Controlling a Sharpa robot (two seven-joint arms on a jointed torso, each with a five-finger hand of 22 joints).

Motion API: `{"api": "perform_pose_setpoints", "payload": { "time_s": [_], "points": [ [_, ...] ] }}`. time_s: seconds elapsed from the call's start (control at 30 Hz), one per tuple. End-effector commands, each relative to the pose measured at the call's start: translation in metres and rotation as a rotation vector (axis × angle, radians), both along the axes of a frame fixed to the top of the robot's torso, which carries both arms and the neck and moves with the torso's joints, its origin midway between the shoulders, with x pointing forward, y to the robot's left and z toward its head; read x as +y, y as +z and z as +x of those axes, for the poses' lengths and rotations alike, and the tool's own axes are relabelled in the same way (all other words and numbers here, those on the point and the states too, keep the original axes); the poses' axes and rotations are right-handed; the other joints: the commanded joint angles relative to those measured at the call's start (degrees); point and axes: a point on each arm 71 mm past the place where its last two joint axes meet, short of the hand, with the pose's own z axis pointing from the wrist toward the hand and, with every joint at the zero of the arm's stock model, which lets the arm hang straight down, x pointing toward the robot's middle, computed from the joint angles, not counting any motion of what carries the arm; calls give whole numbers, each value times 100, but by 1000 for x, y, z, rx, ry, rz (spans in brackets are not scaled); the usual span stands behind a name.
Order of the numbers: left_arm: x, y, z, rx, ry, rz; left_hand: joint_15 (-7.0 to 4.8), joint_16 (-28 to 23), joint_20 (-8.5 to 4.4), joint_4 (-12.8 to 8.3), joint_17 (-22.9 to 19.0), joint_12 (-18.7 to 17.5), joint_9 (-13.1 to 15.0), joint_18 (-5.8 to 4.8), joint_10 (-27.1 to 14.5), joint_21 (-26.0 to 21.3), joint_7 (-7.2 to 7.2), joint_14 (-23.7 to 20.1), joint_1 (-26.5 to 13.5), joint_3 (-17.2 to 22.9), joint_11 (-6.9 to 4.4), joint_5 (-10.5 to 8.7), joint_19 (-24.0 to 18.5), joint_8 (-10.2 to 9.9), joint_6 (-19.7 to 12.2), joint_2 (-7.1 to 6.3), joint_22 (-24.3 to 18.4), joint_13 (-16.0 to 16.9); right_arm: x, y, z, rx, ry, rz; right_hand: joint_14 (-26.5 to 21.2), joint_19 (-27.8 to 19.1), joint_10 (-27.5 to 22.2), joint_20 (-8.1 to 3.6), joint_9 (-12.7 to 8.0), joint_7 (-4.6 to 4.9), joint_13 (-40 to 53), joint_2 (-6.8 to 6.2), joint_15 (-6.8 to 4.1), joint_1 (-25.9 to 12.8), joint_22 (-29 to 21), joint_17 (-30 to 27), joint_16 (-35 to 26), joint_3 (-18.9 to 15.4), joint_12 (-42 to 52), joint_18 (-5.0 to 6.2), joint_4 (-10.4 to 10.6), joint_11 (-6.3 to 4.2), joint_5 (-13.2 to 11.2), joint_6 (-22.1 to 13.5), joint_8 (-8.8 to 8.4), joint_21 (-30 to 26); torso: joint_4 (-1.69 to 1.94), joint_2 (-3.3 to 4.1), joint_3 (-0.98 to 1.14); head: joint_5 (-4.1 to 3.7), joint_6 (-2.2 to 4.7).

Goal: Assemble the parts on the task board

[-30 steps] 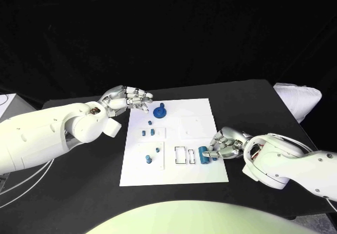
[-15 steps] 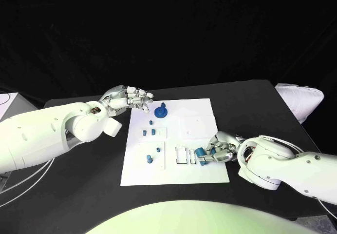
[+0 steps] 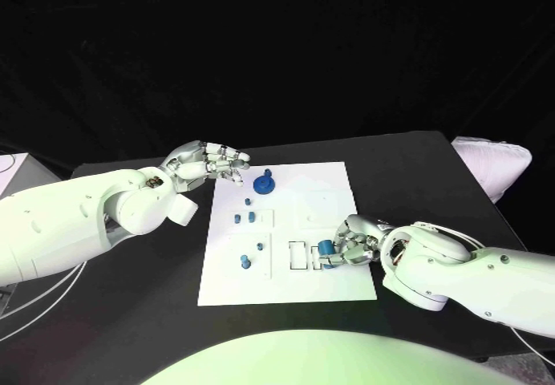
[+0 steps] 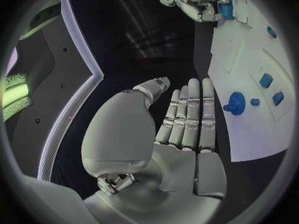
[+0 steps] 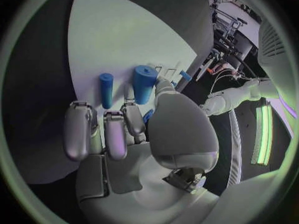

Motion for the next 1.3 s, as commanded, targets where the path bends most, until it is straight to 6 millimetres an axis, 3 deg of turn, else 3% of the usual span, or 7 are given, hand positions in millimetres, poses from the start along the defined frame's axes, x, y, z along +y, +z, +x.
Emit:
{"api": "perform_pose_setpoints", "payload": {
  "time_s": [0.03,0.2,0.4,0.63,1.0,1.3],
  "points": [
    [-2,1,-1,0,-13,-17,27,-4,-12,40,9,21,-7,69,-52,-30,16,-6,-22,0,7,9,47,-21,-18,0,-8,8,-3,-9,-5,19,-18,-24,409,210,59,-25,-233,-29,32,155,-53,274,1177,608,34,106,19,-97,-23,-8,159,33,-22,63,-4,-4,6,17,0],
    [-2,1,-1,1,-11,-15,28,-1,-11,52,18,25,-8,69,-60,-50,17,-8,-23,-3,8,10,60,-21,-22,0,-21,8,-3,-4,-9,46,-57,45,425,237,98,-34,-257,-44,83,177,-64,273,1199,676,70,152,49,-113,-15,-21,284,82,-23,161,-4,-7,9,38,0],
    [-1,1,0,3,-10,-13,28,-1,-11,52,18,25,-8,69,-60,-50,17,-8,-23,-3,8,10,60,-21,-22,0,-21,8,-3,12,-7,107,-106,139,434,248,122,-37,-270,-50,112,203,-67,219,1208,715,90,164,69,-120,-10,-26,282,112,-21,204,-16,-10,2,56,0],
    [-3,1,0,4,-13,-14,28,-1,-11,52,18,25,-8,69,-60,-50,17,-8,-23,-3,8,10,60,-21,-22,0,-21,8,6,31,-2,144,-116,203,448,269,161,-44,-290,-63,159,212,-75,116,1226,773,122,162,98,-134,-10,-36,217,160,-16,285,1,-2,4,54,0],
    [-5,0,0,6,-19,-16,30,-1,-10,60,22,27,-8,68,-63,-60,18,-10,-27,-5,10,10,65,-21,-25,-2,-28,9,29,21,2,244,-71,196,452,267,174,-50,-310,-77,177,256,-81,-9,1226,801,136,165,93,-135,-9,-45,98,212,-6,298,6,5,8,79,0],
    [-4,0,0,7,-19,-14,30,-1,-10,60,22,27,-8,68,-63,-60,18,-10,-27,-5,10,10,65,-21,-25,-2,-28,9,41,11,1,295,-49,157,463,287,319,-80,-318,-144,366,377,-122,-374,1246,862,165,125,226,-149,-8,-99,-36,386,79,393,-1,1,10,111,0]
  ]
}}
